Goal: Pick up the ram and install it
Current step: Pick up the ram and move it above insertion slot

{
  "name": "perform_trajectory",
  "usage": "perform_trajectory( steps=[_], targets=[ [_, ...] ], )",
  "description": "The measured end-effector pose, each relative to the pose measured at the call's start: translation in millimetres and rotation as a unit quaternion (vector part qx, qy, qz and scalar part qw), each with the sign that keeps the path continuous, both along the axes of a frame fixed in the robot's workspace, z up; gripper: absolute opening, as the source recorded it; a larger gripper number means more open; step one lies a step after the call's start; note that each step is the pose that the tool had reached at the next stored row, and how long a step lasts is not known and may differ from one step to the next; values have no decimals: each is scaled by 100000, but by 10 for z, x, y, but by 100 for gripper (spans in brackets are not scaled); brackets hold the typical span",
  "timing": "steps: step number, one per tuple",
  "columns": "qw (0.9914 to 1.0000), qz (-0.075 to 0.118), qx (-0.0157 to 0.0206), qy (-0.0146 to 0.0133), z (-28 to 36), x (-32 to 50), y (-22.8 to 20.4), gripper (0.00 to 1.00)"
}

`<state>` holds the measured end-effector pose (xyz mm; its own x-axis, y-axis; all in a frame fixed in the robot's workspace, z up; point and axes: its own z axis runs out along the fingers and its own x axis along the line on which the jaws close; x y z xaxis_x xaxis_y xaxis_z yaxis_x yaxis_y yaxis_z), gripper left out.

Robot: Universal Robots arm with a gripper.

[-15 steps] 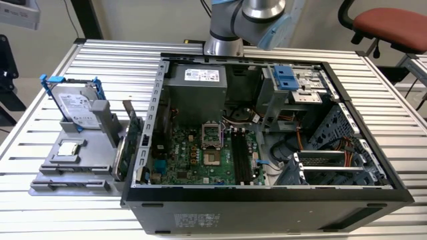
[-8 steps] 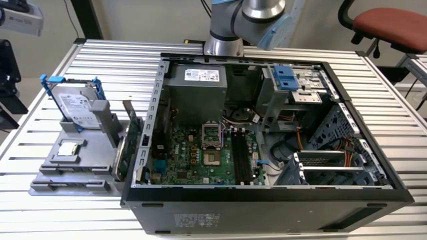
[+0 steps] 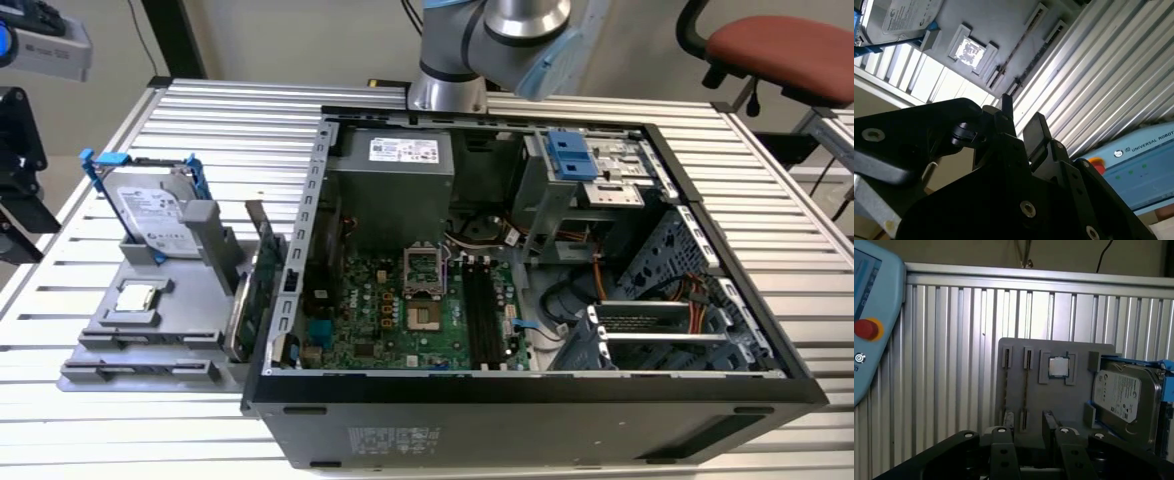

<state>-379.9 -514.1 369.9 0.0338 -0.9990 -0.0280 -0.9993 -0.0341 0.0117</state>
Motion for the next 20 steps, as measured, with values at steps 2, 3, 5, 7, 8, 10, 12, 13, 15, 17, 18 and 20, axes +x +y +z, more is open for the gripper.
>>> perform_trajectory(
  steps=[2,3,5,7,8,10,12,13,15,17,18,20],
  targets=[
    [100000,0,5,-18,-2,0,0,100],
    [100000,7,6,-71,-5,0,-1,100],
    [100000,3,13,-196,-23,0,0,100],
    [100000,2,6,-230,-50,0,0,100],
    [100000,2,6,-233,-64,0,0,100],
    [100000,-65,3,-231,-94,0,0,100],
    [99999,-232,5,-233,-137,0,0,100],
    [99999,-287,6,-236,-150,0,0,100],
    [99999,-379,7,-241,-177,-1,0,100],
    [99999,-456,6,-241,-201,0,0,100],
    [99998,-496,7,-244,-214,0,0,100],
    [99998,-594,2,-237,-241,0,0,100]
  ],
)
